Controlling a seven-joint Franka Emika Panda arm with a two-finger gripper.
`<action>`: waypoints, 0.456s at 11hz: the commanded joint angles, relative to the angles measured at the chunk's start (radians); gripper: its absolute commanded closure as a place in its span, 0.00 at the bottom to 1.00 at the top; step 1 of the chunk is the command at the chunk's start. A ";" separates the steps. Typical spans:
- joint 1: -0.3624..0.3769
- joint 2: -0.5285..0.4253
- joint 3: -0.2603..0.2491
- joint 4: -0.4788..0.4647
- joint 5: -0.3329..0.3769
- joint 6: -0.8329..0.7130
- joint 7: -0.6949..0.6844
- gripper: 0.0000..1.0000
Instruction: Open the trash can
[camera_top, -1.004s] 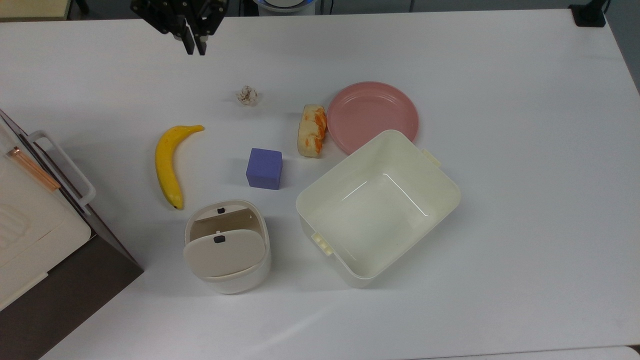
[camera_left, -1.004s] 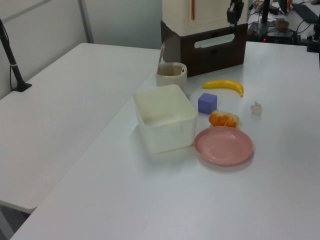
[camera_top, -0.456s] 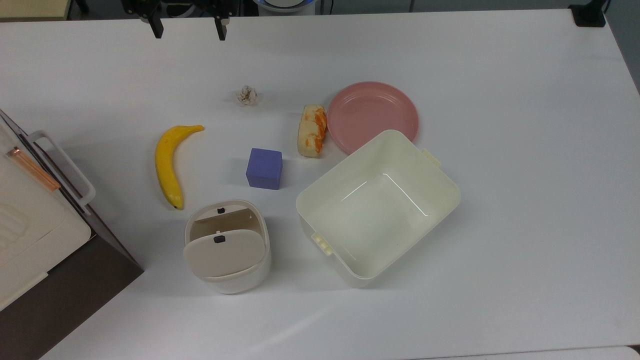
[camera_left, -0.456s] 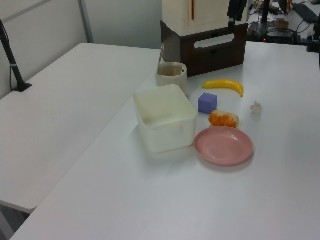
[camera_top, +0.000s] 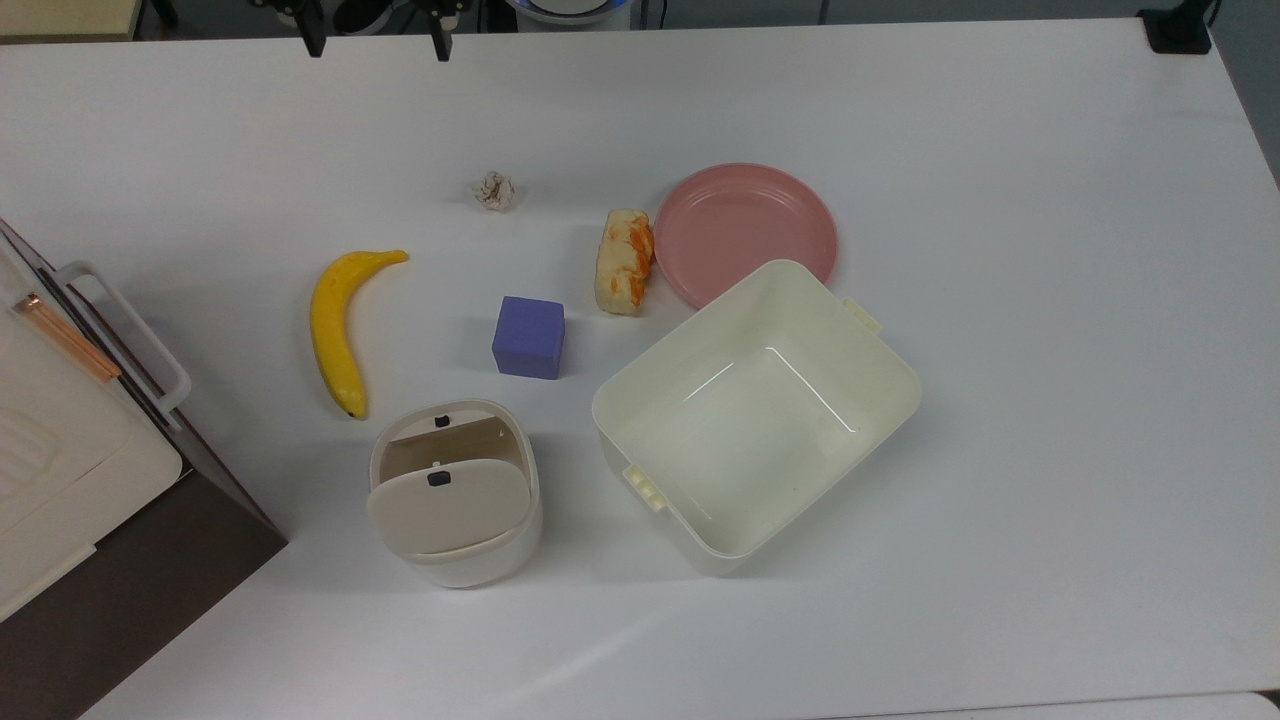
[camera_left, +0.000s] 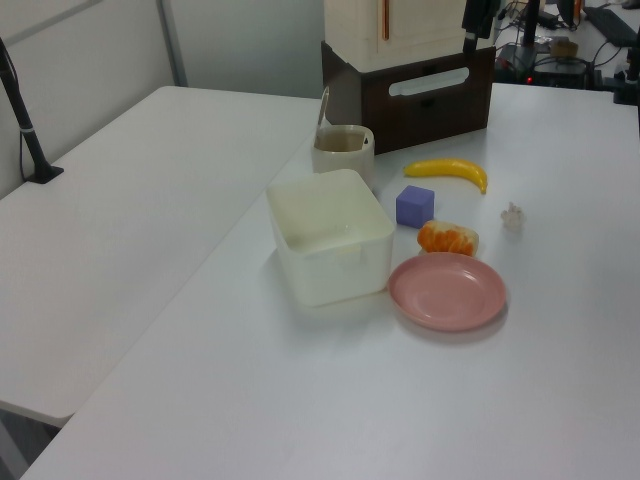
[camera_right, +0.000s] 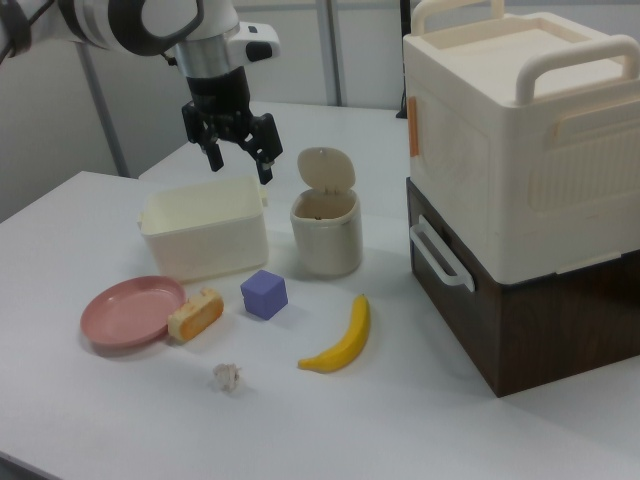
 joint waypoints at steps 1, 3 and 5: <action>0.034 -0.055 -0.019 -0.082 0.023 -0.009 0.017 0.00; 0.050 -0.047 -0.019 -0.082 0.022 -0.005 0.066 0.00; 0.056 -0.047 -0.019 -0.080 0.022 -0.008 0.066 0.00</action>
